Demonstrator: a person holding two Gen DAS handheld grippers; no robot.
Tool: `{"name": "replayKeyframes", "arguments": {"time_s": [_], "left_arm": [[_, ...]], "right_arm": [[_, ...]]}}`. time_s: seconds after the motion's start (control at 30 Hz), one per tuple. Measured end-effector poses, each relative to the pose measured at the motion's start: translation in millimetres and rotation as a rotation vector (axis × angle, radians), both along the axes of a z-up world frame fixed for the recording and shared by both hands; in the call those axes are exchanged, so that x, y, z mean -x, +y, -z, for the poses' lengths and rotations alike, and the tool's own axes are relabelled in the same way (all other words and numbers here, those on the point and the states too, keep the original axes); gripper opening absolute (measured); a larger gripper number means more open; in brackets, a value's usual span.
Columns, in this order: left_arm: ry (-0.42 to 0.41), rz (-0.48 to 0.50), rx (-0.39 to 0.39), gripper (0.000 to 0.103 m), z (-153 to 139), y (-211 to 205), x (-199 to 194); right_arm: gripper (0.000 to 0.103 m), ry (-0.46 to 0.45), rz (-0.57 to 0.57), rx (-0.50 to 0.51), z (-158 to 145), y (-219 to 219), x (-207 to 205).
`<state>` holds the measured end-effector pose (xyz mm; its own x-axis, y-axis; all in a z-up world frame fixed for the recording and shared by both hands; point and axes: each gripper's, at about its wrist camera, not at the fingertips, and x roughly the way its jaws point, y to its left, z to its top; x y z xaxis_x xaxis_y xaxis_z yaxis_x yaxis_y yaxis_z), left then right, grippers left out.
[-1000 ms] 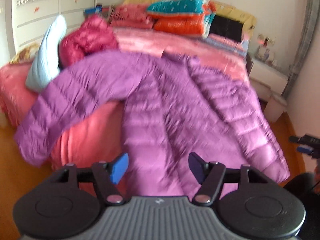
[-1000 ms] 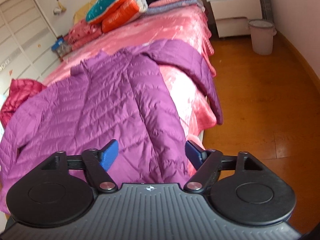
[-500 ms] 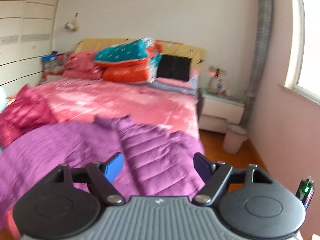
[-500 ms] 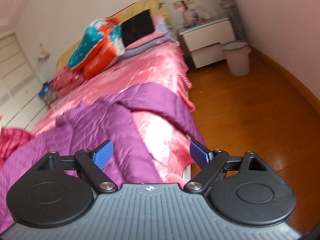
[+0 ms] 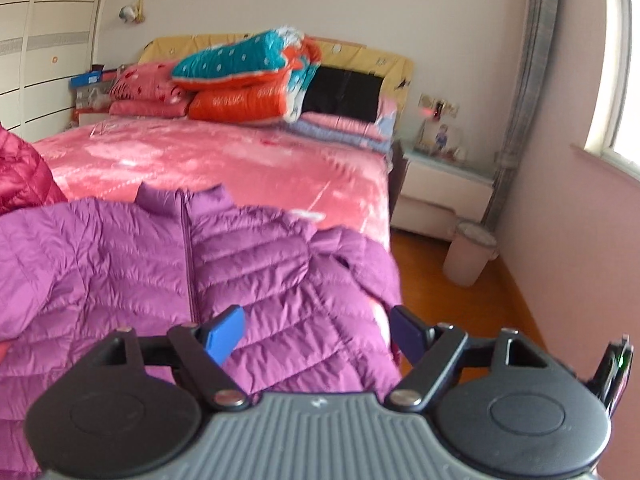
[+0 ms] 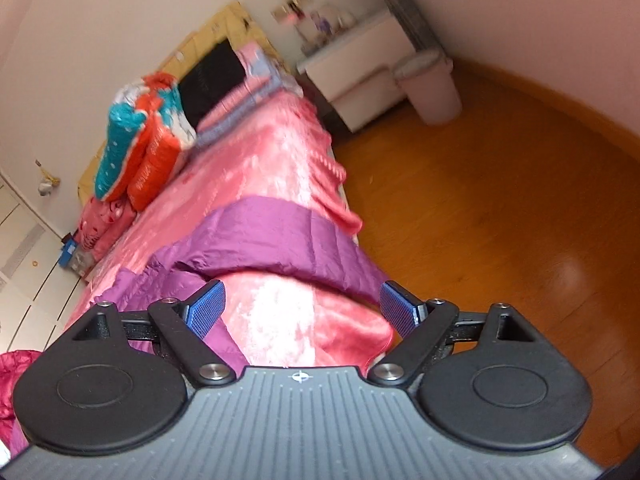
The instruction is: Fold large clothes
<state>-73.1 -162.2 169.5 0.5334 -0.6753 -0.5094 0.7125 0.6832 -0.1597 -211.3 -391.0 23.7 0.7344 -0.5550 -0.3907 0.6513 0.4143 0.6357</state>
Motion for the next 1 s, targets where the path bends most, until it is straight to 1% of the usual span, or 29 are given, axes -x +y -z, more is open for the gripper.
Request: {"name": "replayKeyframes", "arguments": {"time_s": [0.07,0.17,0.3,0.4,0.47,0.57,0.63,0.73,0.83,0.93,1.0], "left_arm": [[0.014,-0.004,-0.022,0.081,10.0,-6.5,-8.2],[0.042,-0.004,-0.051,0.083,27.1,-15.7,-20.4],[0.062,-0.016,-0.096,0.083,49.0,-26.1,-34.2],[0.071,-0.021,-0.127,0.083,61.6,-30.1,-44.3],[0.070,-0.022,-0.139,0.083,68.4,-31.7,-50.1],[0.069,-0.025,-0.153,0.084,76.6,-34.6,-57.5],[0.068,-0.026,-0.155,0.084,81.1,-35.6,-62.5],[0.066,-0.026,-0.154,0.084,86.7,-39.2,-70.7],[0.056,-0.014,-0.152,0.084,89.6,-42.7,-78.0],[0.049,-0.006,-0.136,0.084,91.9,-44.5,-85.4],[0.056,-0.007,-0.115,0.084,93.8,-43.4,-91.5]], "right_arm": [[0.103,-0.027,-0.027,-0.078,11.9,-17.8,-12.2],[0.103,-0.119,-0.070,-0.200,34.3,-44.1,-27.8],[0.103,-0.347,-0.094,-0.395,69.7,-80.1,-41.3],[0.103,-0.515,-0.080,-0.538,99.9,-104.2,-54.9],[0.103,-0.594,-0.065,-0.604,116.1,-115.1,-59.1],[0.103,-0.608,-0.030,-0.653,133.6,-130.3,-71.2],[0.103,-0.615,-0.035,-0.671,143.0,-142.7,-81.7],[0.103,-0.616,-0.033,-0.738,160.9,-154.5,-97.0],[0.103,-0.663,0.019,-0.812,177.2,-156.0,-106.8],[0.103,-0.732,0.074,-0.861,199.0,-161.6,-111.9],[0.103,-0.721,0.119,-0.867,207.5,-166.1,-117.7]]}}
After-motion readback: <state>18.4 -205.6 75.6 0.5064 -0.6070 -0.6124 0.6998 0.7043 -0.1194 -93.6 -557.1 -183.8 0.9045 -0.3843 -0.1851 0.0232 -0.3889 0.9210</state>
